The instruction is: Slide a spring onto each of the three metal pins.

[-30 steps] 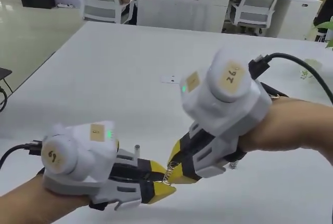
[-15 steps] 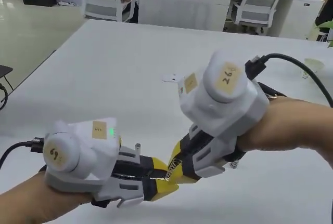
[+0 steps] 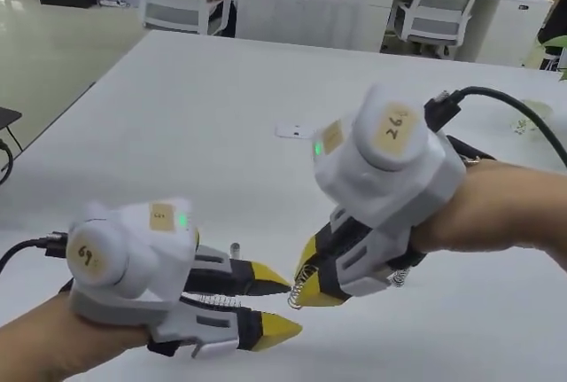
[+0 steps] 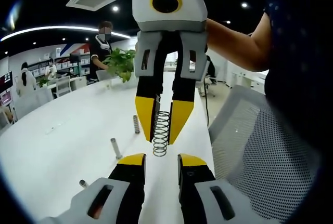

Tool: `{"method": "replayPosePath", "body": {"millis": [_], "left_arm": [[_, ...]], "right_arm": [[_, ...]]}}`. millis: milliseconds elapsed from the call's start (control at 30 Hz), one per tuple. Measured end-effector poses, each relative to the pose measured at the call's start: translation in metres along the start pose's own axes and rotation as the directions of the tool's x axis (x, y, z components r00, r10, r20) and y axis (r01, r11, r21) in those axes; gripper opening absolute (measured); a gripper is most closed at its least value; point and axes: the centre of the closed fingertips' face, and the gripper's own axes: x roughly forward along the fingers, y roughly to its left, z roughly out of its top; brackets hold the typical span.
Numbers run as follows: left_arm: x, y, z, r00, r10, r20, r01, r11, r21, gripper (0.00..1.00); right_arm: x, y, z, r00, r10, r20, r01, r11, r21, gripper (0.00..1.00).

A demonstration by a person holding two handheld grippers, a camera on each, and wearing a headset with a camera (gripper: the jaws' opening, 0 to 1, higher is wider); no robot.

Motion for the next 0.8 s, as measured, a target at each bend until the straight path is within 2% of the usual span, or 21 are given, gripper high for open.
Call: {"method": "replayPosePath", "body": {"millis": [433, 800], "left_arm": [[-0.017, 0.011, -0.003, 0.9981, 0.057, 0.023, -0.056, 0.997, -0.053, 0.37], [-0.034, 0.021, -0.009, 0.9911, 0.129, 0.034, -0.125, 0.987, -0.105, 0.48]], "right_arm": [[-0.009, -0.009, -0.016, 0.9993, -0.032, -0.018, 0.033, 0.999, 0.035, 0.08], [-0.015, -0.017, -0.028, 0.9979, -0.055, -0.032, 0.057, 0.997, 0.057, 0.09]]}}
